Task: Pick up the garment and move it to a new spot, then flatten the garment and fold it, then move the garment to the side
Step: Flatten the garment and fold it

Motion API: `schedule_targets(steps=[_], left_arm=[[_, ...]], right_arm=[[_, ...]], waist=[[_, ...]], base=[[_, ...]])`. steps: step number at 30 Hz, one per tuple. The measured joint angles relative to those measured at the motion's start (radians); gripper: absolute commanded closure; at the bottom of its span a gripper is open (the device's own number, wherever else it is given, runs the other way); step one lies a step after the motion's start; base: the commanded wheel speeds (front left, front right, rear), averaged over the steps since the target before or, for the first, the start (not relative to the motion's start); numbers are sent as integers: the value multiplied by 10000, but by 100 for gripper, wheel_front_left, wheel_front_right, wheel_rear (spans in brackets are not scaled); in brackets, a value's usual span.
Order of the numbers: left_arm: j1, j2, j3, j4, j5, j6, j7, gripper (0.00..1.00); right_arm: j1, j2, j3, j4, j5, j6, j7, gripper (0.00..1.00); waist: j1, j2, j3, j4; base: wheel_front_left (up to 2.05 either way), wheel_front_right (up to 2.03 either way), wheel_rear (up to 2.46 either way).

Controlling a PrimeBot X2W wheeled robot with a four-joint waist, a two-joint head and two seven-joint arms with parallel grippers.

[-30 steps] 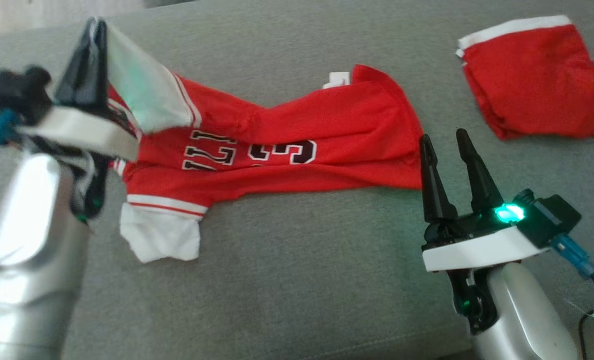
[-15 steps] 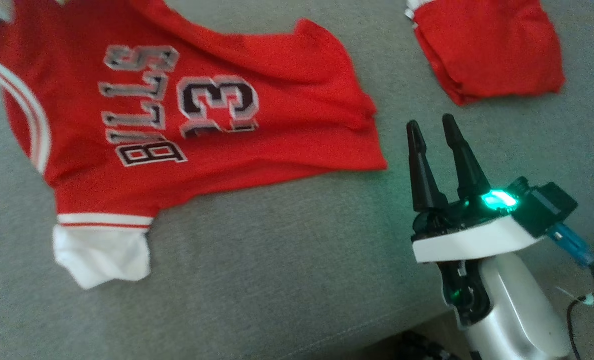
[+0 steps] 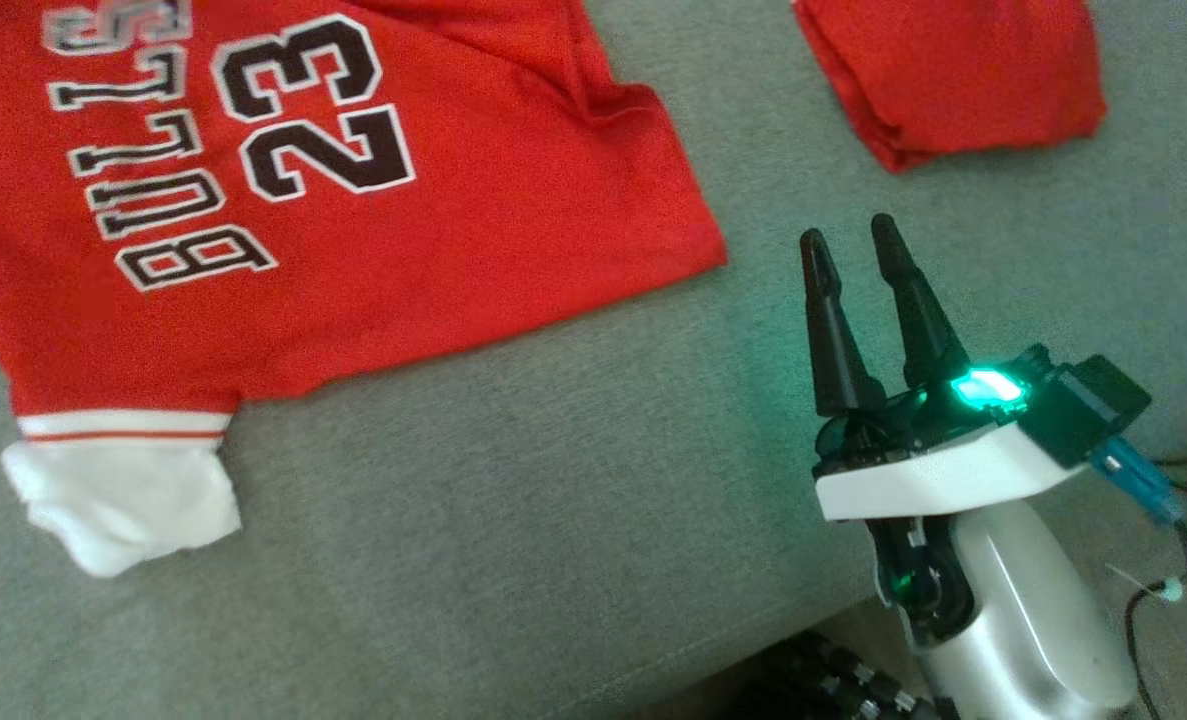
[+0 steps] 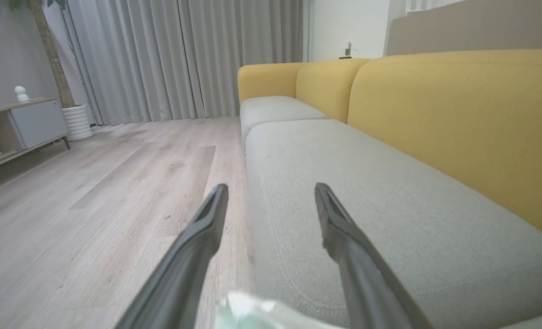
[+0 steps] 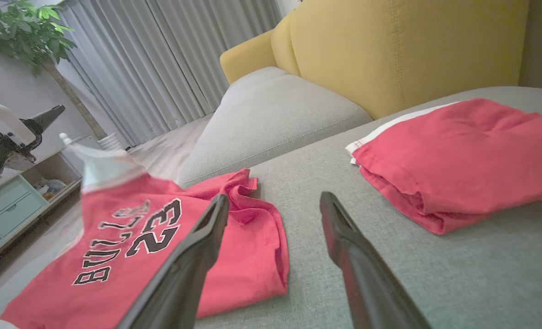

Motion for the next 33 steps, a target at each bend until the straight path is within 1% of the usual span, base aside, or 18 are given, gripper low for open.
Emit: schedule_targets(steps=[5,11,15,17,18,21,22,25,28,31,33], left_arm=[[187,-290,-242,472,2,-416,-819,0],[1268,-715,-548,706,-54,-1072,-1774,0],[2373,-1007,-752,489,-134,-1304,-2163,0],[3121,-1175,-777,186,-299,-1310,-2242,0],[3993,-1327,-773,-263,-443,-1302,-2311,0],[5418,-1501,-688,-1135,-600,-1260,-2330,0],[5931,-1567,-598,-1524,-677,-1174,-2337,0],[7553,-1708,-428,-2767,-750,-836,-2339,0],[9224,-1965,-291,-3962,-788,-447,-2339,0],[10640,-2228,-194,-4867,-807,-104,-2339,0],[11262,-2349,-138,-5300,-888,81,-2339,0]], right_arm=[[-162,0,-130,4,-107,2,0,0],[-130,-4,-401,163,-525,0,-2,0],[-84,-4,-598,332,-773,0,-2,0],[-34,-6,-732,431,-880,0,-2,0],[125,-4,-823,464,-1003,0,-2,0],[419,-4,-968,604,-1141,0,0,0],[512,-4,-1022,629,-1170,2,-2,0],[664,-4,-1076,761,-1174,0,-2,0],[765,-4,-1064,838,-1256,0,0,0],[766,-4,-1053,849,-1258,0,-2,0],[781,-4,-1055,851,-1258,0,0,0]], waist=[[-2,0,-101,454],[-2,0,-514,1168],[-3,1,-992,1677],[-4,1,-1259,1953],[-4,1,-1523,2248],[-5,1,-1905,2694],[-5,1,-2027,2837],[-5,1,-2401,3221],[-6,1,-2747,3503],[-6,1,-3006,3667],[-5,1,-3113,3722]], base=[[0,0,0],[0,0,0],[0,0,0],[0,0,0],[0,0,0],[0,0,0],[0,0,0],[0,0,0],[0,0,0],[0,0,0],[0,0,0]])
